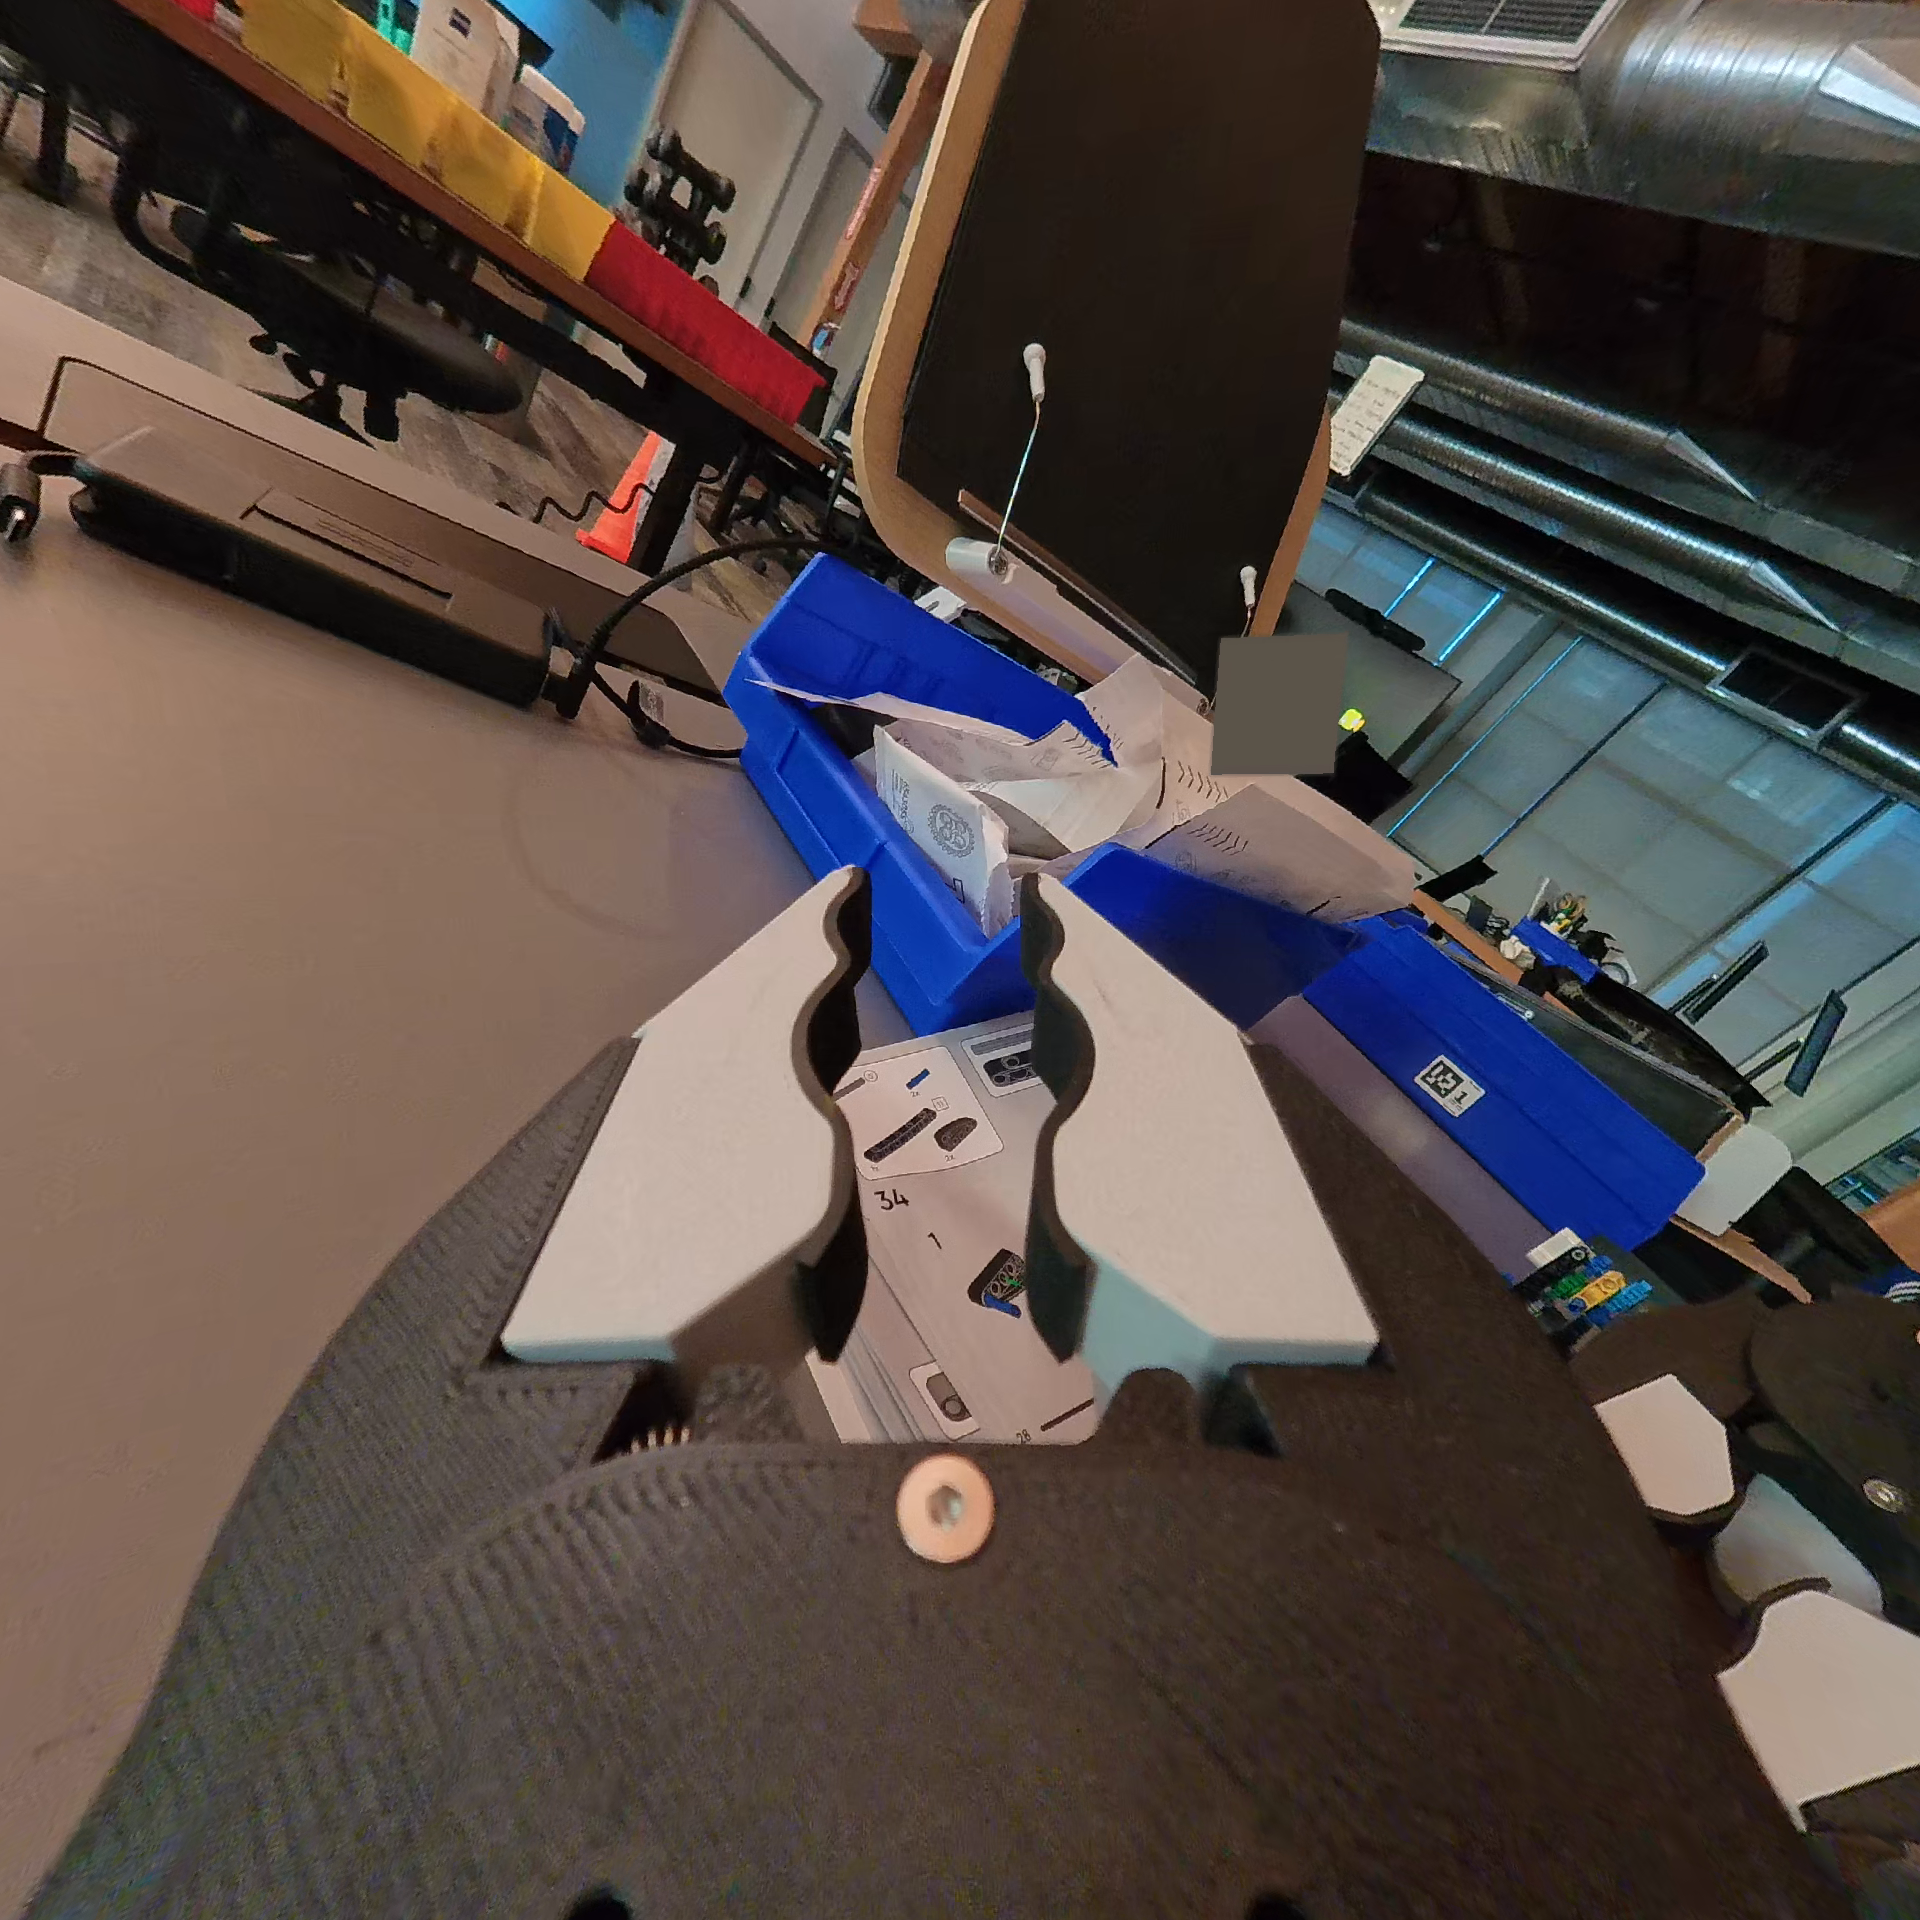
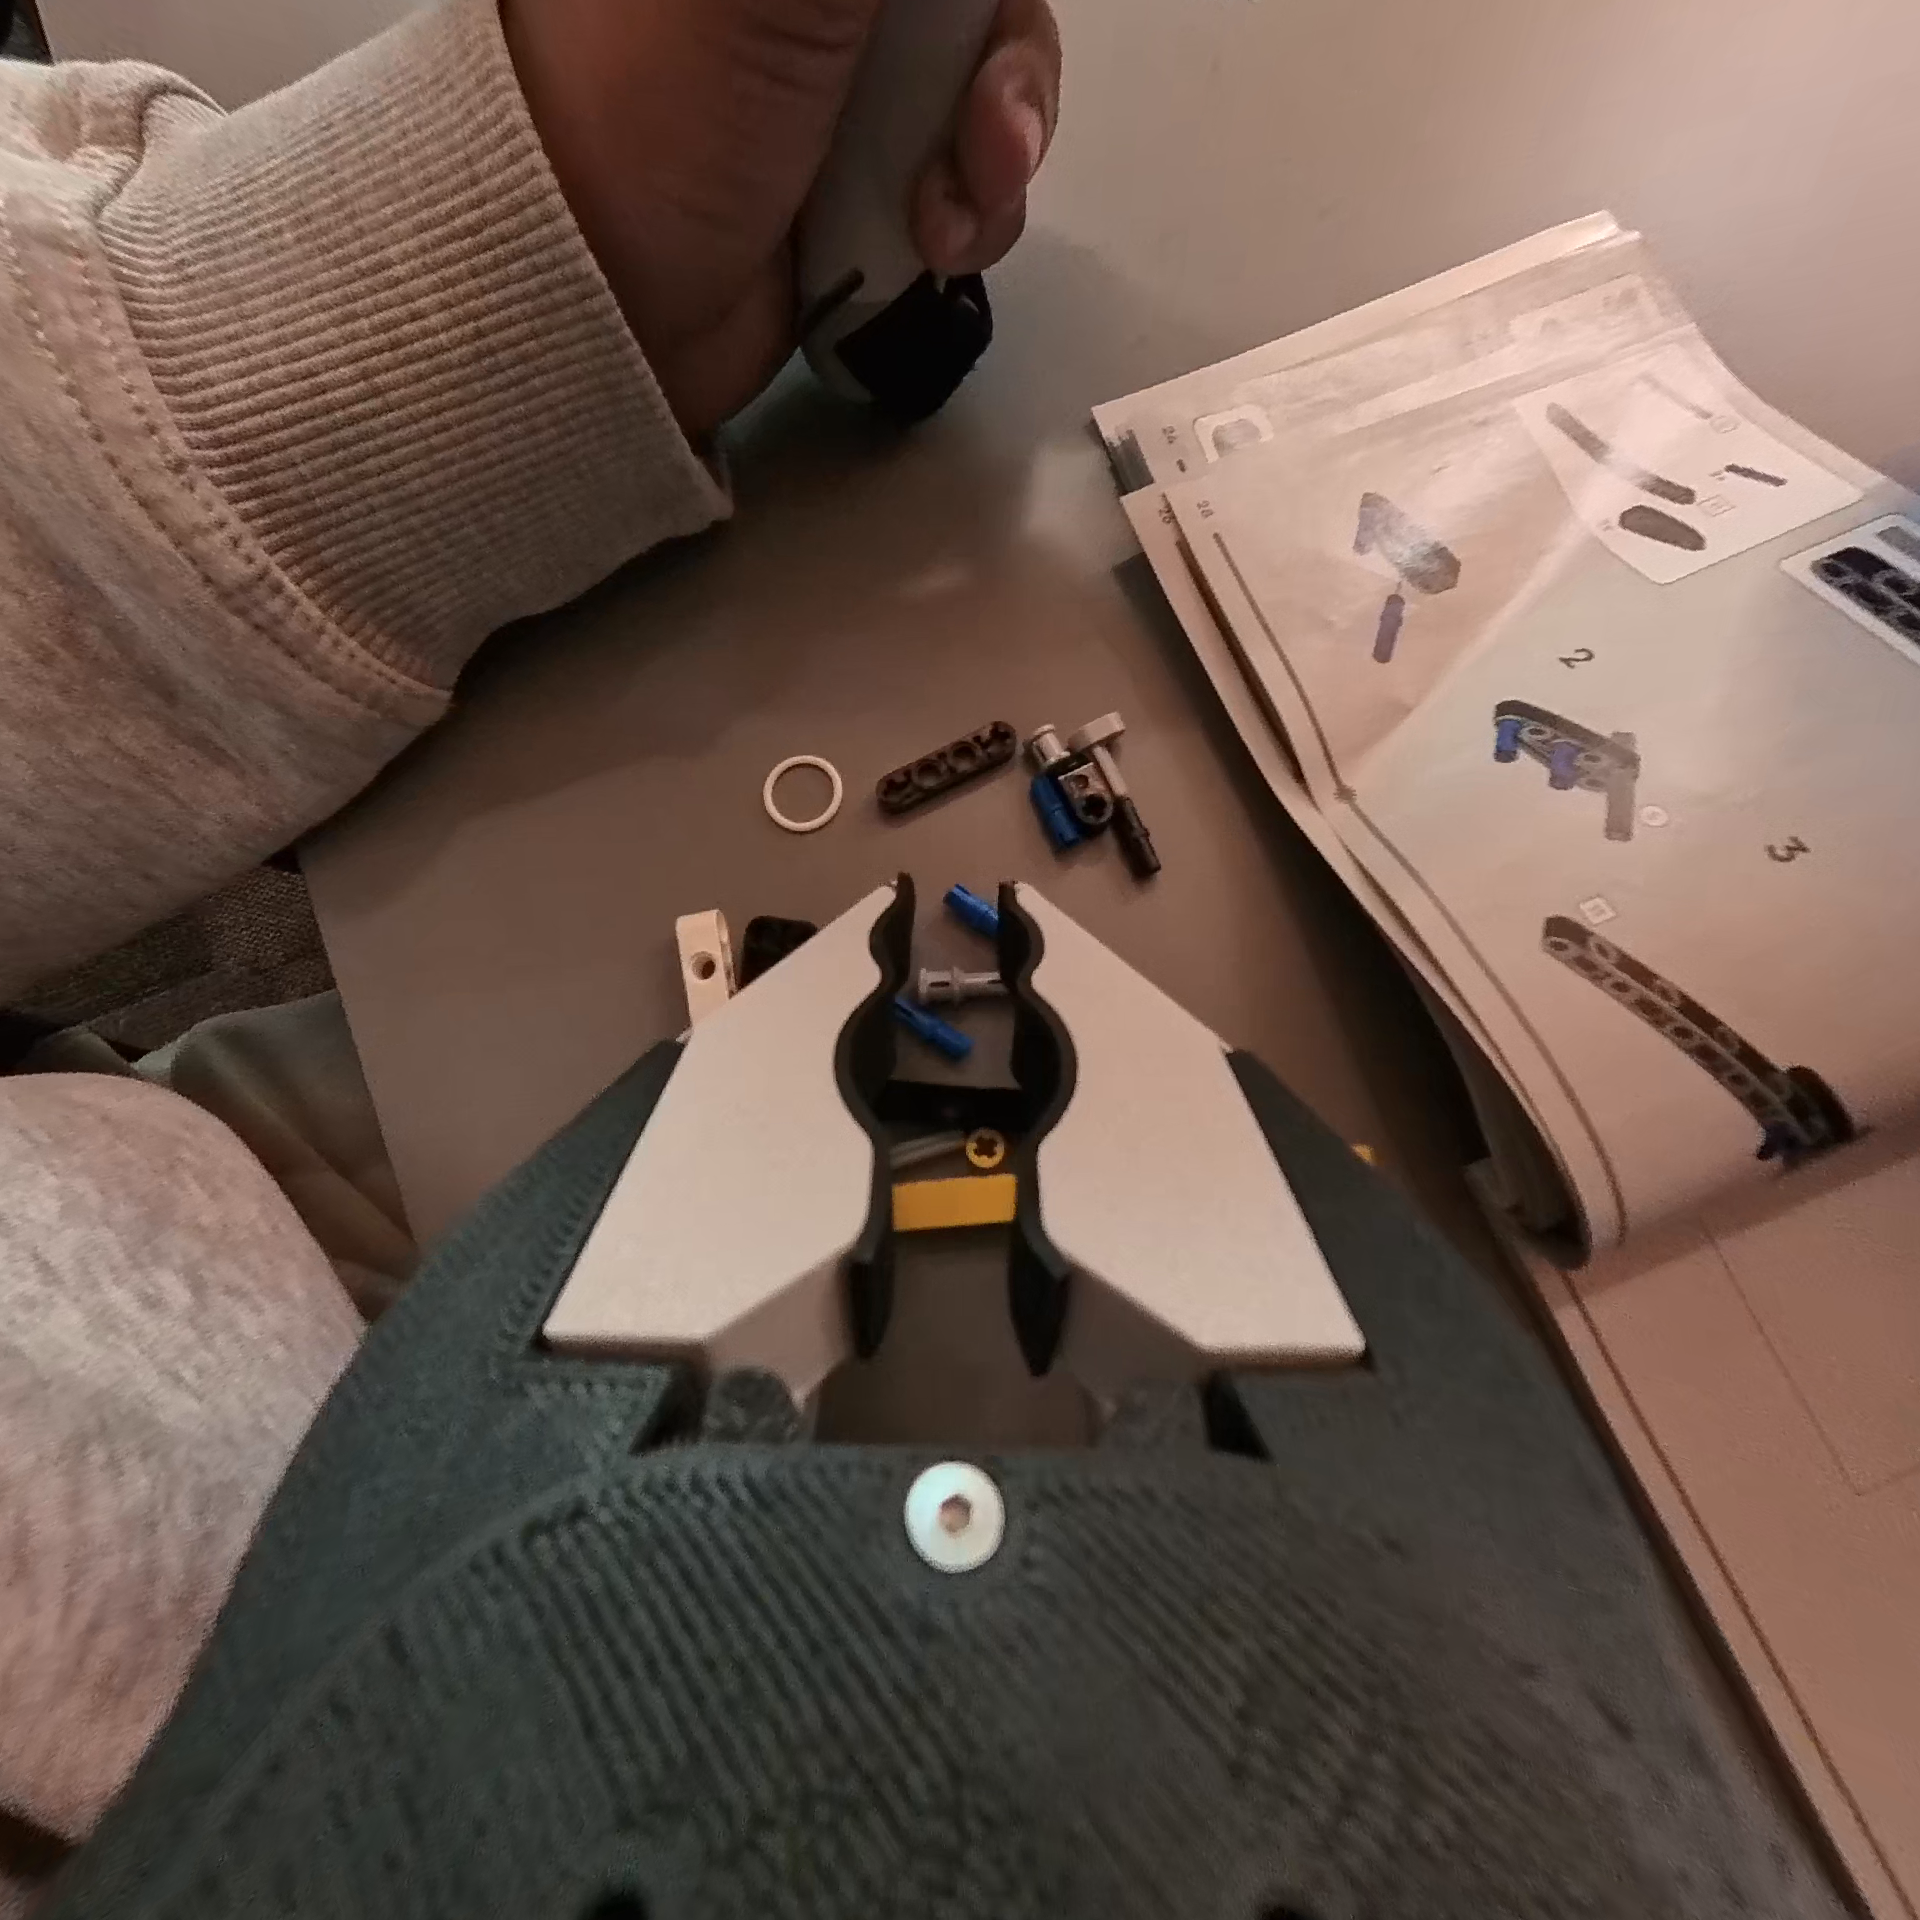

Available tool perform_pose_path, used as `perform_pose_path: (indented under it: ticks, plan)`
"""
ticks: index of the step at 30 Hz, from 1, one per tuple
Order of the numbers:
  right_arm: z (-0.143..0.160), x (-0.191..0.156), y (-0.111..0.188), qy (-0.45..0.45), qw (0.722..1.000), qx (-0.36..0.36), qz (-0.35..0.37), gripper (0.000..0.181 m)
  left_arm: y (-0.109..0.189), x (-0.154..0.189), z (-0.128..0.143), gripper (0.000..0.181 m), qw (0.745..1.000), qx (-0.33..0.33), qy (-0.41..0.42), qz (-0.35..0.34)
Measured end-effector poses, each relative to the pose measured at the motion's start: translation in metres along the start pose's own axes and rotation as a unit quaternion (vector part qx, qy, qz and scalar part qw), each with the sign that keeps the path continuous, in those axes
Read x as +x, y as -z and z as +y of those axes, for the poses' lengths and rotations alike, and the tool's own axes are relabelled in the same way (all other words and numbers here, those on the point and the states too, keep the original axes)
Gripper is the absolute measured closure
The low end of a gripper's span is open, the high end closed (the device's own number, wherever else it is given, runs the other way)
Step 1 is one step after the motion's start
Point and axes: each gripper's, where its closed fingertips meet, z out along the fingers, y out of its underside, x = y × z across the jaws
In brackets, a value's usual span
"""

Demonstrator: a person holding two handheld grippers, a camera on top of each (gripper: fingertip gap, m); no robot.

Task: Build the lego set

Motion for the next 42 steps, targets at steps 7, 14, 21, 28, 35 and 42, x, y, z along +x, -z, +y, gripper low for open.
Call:
perform_pose_path:
  ticks: [7, 14, 21, 28, 35, 42]
  plan:
    - [0.001, -0.001, -0.002, 0.002, 1.000, -0.003, 0.000, 0.165, 0.000, 0.000, 0.000, 0.154, 1.000, 0.001, 0.001, 0.000]
    - [0.003, 0.001, -0.004, 0.010, 1.000, -0.010, 0.009, 0.165, 0.000, 0.000, 0.000, 0.154, 1.000, 0.001, 0.002, 0.001]
    - [0.005, 0.002, -0.005, 0.012, 1.000, -0.013, 0.014, 0.165, 0.000, 0.000, -0.001, 0.154, 1.000, 0.002, 0.003, 0.001]
    - [0.006, 0.007, -0.002, 0.009, 1.000, -0.015, 0.020, 0.163, 0.000, 0.000, -0.001, 0.154, 1.000, 0.002, 0.005, 0.001]
    - [0.008, 0.007, -0.004, -0.032, 0.999, -0.008, -0.002, 0.163, 0.001, -0.001, -0.001, 0.154, 1.000, 0.003, 0.006, 0.002]
    - [0.008, 0.010, -0.005, -0.035, 0.999, -0.004, 0.009, 0.177, 0.001, 0.000, -0.001, 0.154, 1.000, 0.004, 0.007, 0.002]
